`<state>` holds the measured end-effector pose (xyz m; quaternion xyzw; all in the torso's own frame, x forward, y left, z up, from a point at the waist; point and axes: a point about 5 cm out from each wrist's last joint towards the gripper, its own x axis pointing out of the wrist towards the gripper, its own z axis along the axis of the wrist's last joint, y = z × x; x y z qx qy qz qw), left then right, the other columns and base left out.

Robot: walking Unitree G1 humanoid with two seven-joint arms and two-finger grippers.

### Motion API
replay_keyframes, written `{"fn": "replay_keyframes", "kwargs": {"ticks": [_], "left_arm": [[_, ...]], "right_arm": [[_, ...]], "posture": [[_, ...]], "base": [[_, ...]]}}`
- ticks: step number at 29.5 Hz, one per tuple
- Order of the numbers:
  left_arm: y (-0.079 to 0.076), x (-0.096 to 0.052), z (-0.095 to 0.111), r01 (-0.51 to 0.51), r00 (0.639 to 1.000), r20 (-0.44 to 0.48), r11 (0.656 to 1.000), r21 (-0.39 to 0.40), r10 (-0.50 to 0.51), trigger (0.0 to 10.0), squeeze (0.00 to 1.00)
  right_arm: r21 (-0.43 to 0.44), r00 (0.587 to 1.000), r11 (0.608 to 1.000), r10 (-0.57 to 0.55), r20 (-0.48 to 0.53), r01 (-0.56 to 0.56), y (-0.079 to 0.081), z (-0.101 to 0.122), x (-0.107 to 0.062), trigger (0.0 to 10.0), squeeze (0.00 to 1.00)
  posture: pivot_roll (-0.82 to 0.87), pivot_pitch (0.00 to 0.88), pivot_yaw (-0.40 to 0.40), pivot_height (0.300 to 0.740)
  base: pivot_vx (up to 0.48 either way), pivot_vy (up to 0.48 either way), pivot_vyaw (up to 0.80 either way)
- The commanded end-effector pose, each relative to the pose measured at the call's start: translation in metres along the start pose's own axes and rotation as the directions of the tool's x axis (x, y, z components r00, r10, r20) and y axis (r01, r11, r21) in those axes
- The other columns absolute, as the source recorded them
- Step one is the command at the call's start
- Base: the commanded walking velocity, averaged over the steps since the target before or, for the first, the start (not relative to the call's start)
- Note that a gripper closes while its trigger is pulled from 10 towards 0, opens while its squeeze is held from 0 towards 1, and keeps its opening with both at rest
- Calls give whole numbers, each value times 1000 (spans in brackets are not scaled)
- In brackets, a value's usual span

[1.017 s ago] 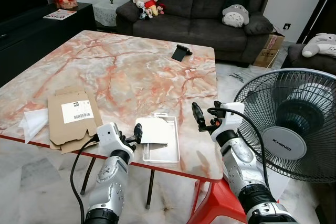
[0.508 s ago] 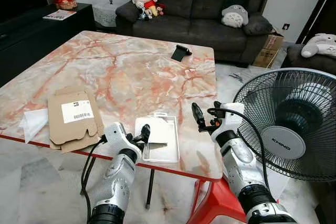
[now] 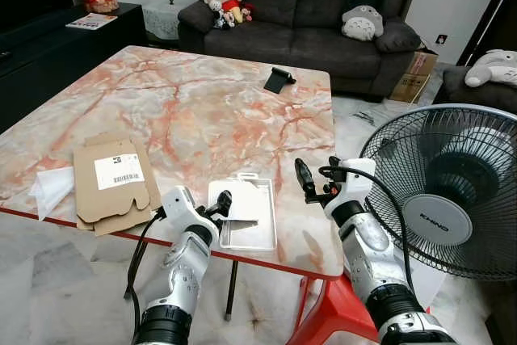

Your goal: Picking trash to rubbish bin

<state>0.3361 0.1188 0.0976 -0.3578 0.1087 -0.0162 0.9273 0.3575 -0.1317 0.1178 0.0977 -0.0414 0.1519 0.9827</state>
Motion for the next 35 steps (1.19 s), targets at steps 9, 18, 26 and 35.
{"fn": "replay_keyframes", "kwargs": {"ticks": [9,18,26,35], "left_arm": [[-14,6,-9,29,997,-69,998,-62,-33,0,0],[-20,8,-11,51,994,-89,994,-101,-60,0,0],[-24,8,-11,71,992,-97,990,-119,-83,0,0],[-21,8,-7,63,994,-80,992,-106,-72,0,0]], "right_arm": [[-4,1000,1000,-15,17,15,-4,6,1,10000,0],[-5,1000,1000,-22,16,22,-5,6,1,10000,0],[-4,1000,1000,-28,14,28,-6,5,-1,10000,0],[-3,999,1000,-30,12,30,-6,4,-1,10000,0]], "posture": [[-35,56,-71,740],[-39,62,-66,740],[-38,63,-61,740],[-33,56,-58,740]], "base": [[0,0,0],[0,0,0],[0,0,0],[0,0,0]]}}
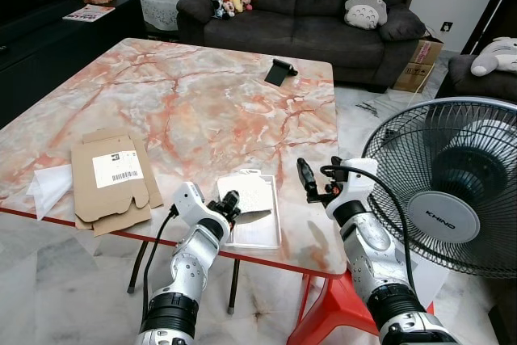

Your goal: Picking trash to rubbish bin

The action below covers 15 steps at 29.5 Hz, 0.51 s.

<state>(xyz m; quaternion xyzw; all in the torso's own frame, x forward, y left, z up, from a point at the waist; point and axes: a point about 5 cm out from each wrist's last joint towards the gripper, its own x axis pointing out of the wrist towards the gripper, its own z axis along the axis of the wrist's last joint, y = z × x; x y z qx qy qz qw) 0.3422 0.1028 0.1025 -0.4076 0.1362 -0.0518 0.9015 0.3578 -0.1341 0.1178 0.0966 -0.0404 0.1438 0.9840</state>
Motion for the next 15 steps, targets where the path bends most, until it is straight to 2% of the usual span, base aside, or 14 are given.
{"fn": "replay_keyframes", "kwargs": {"ticks": [1,15], "left_arm": [[-5,1,-1,8,1000,1,1000,3,-8,0,0],[-14,-3,21,32,995,91,990,139,-45,0,0]], "right_arm": [[0,1000,1000,-12,12,12,-3,3,0,10000,0],[1,1000,1000,-2,10,2,-1,3,1,10000,0]], "posture": [[-33,55,-59,740],[-25,38,-61,740]], "base": [[0,0,0],[0,0,0]]}}
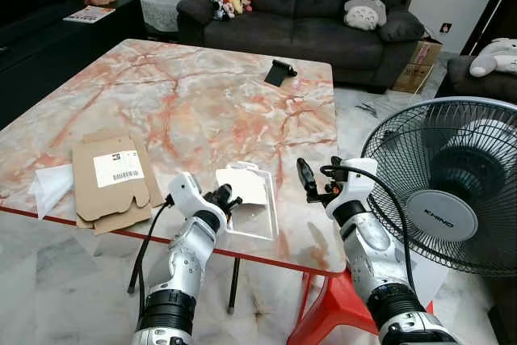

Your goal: Picking trash to rubbish bin

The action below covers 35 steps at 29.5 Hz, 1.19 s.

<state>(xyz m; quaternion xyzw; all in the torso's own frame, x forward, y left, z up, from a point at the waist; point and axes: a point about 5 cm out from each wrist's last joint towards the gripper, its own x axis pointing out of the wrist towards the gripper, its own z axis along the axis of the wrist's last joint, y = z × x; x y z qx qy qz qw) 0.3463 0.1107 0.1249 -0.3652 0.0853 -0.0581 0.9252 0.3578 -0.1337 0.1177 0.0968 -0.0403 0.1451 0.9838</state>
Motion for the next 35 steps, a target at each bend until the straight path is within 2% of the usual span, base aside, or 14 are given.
{"fn": "replay_keyframes", "kwargs": {"ticks": [1,9,10,12,14,15,18,19,23,31,32,33,34,35], "left_arm": [[-3,-1,1,6,1000,10,999,51,-7,0,0],[-12,-1,7,26,998,54,993,117,-33,0,0],[-13,-1,8,25,997,63,988,155,-35,0,0],[-16,-2,8,27,997,64,960,278,-47,0,0],[-17,-2,4,22,999,34,920,392,-39,0,0],[-17,-2,3,18,999,32,894,447,-37,5490,0],[-17,-3,1,15,999,32,856,518,-37,5490,0],[-15,-3,-2,10,1000,15,844,536,-22,10000,0],[-8,-6,-9,2,1000,-12,817,576,6,10000,0],[3,-13,2,-74,997,49,785,616,56,10000,0],[4,-13,3,-83,997,55,779,622,62,10000,98],[5,-14,5,-88,996,62,761,642,63,10000,518],[5,-14,5,-88,996,62,761,642,63,10000,518],[5,-14,5,-89,996,64,757,647,62,10000,941]], "right_arm": [[1,1000,1000,-4,11,4,-1,3,1,10000,0],[0,1000,1000,-6,10,6,-2,3,1,10000,0],[0,1000,1000,-6,10,6,-2,3,1,10000,0],[1,1000,1000,-6,8,6,-2,3,0,10000,0],[1,1000,1000,-5,6,5,-1,2,0,10000,0],[2,1000,1000,-5,6,5,-1,2,0,10000,0],[3,1000,1000,-4,7,4,-1,2,0,10000,0],[3,1000,1000,-4,5,4,-1,1,0,10000,0],[5,1000,1000,-3,1,3,0,0,0,10000,0],[7,1000,1000,0,-5,0,1,-1,-1,10000,0],[7,1000,1000,0,-5,0,1,-1,-1,10000,0],[8,1000,1000,2,-5,-1,1,-2,-1,10000,0],[8,1000,1000,2,-5,-1,1,-2,-1,10000,0],[8,1000,1000,2,-5,-2,2,-2,-1,10000,0]], "posture": [[-25,38,-61,740],[-26,38,-61,740],[-25,46,-66,740],[-25,46,-66,740],[-25,46,-66,740],[-22,54,-67,740],[-22,54,-67,740],[-22,54,-68,740],[-24,60,-66,740],[-24,60,-66,740],[-24,60,-66,740],[-24,60,-66,740],[-24,60,-66,740],[-24,60,-66,740]], "base": [[0,0,0],[0,0,0],[0,0,0],[0,0,0],[0,0,0],[0,0,0],[0,0,0],[0,0,0],[0,0,0],[0,0,0],[0,0,0],[0,0,0],[0,0,0],[0,0,0]]}}
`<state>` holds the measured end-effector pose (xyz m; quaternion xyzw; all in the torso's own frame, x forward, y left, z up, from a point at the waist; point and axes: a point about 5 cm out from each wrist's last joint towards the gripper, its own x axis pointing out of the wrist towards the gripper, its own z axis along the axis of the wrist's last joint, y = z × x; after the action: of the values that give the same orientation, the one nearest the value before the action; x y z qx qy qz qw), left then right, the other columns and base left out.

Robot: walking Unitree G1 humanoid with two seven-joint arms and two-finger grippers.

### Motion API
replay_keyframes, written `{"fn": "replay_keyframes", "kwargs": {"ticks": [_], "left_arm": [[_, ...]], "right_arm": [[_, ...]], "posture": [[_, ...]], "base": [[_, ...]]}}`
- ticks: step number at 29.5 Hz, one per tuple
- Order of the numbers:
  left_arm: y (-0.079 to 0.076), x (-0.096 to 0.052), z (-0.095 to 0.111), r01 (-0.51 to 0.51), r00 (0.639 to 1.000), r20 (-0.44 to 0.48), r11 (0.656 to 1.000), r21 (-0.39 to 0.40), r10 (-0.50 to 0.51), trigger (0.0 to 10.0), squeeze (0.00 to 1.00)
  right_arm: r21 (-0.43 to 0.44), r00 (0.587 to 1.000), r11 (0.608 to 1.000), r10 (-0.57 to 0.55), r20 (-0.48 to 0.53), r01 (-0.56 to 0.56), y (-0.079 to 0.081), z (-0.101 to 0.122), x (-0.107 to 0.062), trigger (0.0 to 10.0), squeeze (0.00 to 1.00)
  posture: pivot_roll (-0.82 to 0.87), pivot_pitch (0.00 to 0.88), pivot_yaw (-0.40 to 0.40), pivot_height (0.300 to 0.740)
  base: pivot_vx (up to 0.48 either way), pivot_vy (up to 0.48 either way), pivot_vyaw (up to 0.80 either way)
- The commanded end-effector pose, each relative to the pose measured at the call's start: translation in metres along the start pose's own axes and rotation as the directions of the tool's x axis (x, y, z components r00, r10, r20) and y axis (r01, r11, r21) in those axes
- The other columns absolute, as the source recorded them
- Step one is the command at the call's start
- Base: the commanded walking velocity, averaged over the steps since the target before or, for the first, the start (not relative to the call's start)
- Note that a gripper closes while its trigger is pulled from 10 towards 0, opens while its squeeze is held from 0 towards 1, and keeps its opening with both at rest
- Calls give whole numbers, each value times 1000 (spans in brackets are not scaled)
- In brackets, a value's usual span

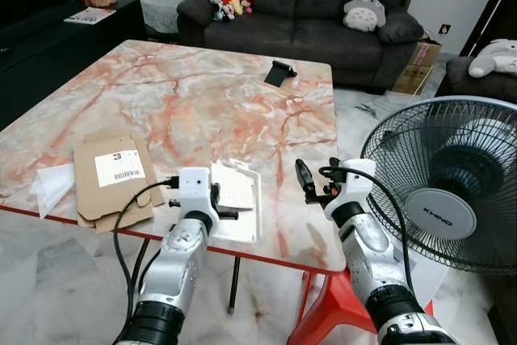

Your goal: Picking trash to rubbish bin

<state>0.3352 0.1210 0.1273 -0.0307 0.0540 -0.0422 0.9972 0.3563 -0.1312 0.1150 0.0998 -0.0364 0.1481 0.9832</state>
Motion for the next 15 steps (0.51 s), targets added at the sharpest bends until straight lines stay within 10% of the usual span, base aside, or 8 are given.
{"fn": "replay_keyframes", "kwargs": {"ticks": [1,4,5,6,13,14,15], "left_arm": [[-1,-1,0,-4,1000,-1,1000,23,4,10000,1000],[-2,-1,3,-2,1000,9,1000,22,2,10000,1000],[-2,-1,3,-5,1000,10,1000,20,4,10000,4],[-2,-1,3,-7,1000,10,1000,21,7,10000,0],[-5,0,2,-2,1000,10,1000,9,2,10000,0],[-5,0,2,-2,1000,10,1000,8,2,10000,827],[-5,0,1,-4,1000,8,1000,6,4,10000,1000]], "right_arm": [[1,1000,1000,-2,3,2,-1,2,0,10000,0],[1,1000,1000,0,2,0,-1,2,0,10000,0],[1,1000,1000,0,2,0,-1,2,0,10000,0],[0,1000,1000,0,1,0,-1,2,0,10000,0],[-1,1000,1000,0,0,0,-1,2,0,10000,0],[-1,1000,1000,0,0,0,-1,2,0,10000,0],[0,1000,1000,0,0,0,-1,2,0,10000,0]], "posture": [[-16,67,-69,740],[-16,67,-69,740],[-16,67,-69,740],[-19,66,-70,740],[-20,64,-69,740],[-20,64,-69,740],[-20,64,-70,740]], "base": [[0,0,0],[0,0,0],[0,0,0],[0,0,0],[0,0,0],[0,0,0],[0,0,0]]}}
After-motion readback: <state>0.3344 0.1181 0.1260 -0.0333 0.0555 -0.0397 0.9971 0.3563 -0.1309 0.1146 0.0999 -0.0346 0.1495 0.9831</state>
